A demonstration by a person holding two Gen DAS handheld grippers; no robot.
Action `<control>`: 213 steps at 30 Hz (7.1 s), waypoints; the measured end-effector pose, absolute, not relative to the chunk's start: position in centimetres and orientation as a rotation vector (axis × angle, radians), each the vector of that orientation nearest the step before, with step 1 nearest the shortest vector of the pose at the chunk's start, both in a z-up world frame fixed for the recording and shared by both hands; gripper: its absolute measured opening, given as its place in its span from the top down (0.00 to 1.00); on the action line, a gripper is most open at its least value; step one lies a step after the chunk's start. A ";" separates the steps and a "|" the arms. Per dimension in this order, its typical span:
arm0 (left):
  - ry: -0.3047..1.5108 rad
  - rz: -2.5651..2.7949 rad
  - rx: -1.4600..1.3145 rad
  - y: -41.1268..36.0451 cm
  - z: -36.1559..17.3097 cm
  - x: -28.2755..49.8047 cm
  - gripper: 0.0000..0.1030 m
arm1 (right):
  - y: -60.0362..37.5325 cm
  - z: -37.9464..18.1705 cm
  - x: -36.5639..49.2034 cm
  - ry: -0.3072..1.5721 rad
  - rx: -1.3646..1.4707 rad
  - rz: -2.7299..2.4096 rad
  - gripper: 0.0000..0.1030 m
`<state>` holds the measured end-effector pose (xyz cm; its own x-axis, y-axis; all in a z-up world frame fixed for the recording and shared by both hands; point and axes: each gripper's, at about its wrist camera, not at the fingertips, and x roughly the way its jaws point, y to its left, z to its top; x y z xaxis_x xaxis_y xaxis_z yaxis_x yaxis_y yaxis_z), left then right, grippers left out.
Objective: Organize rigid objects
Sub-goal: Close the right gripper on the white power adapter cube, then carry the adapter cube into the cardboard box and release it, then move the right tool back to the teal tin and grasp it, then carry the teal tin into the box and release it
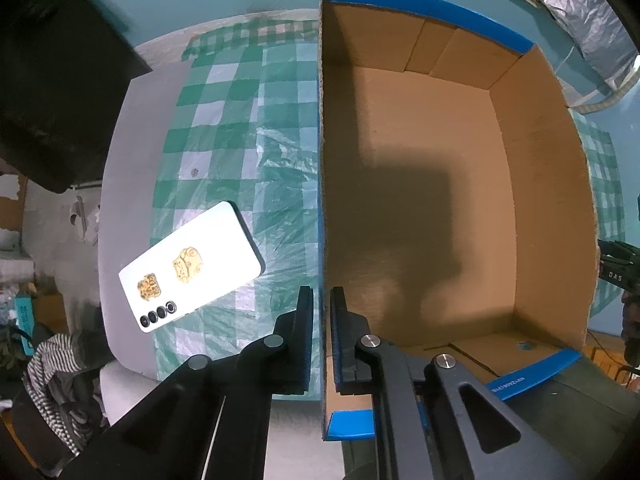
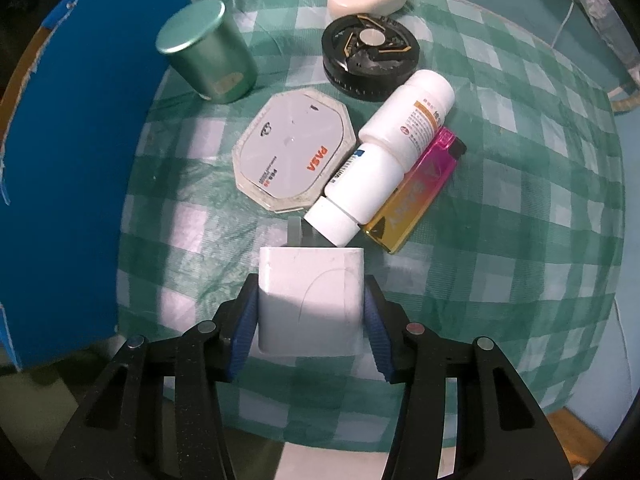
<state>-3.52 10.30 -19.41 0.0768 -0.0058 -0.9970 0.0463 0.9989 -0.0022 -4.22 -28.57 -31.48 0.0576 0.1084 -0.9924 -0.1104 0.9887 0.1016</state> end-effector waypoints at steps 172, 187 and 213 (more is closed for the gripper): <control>1.439 -0.028 0.043 9.7 -17.7 -4.5 0.92 | -20.8 -25.7 7.7 1.394 -0.105 0.244 0.49; 1.440 -0.029 0.045 9.7 -17.8 -4.4 0.92 | -20.1 -24.1 7.3 1.346 -0.124 0.262 0.57; 1.442 -0.026 0.044 9.6 -17.7 -4.4 0.92 | -16.9 -14.7 8.1 1.237 -0.169 0.338 0.57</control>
<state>-4.43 9.65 -17.73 0.1281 0.0083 -0.9917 0.0444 0.9989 0.0141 8.09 -16.94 -14.73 0.2861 0.1608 -0.9446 -0.3419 0.9381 0.0561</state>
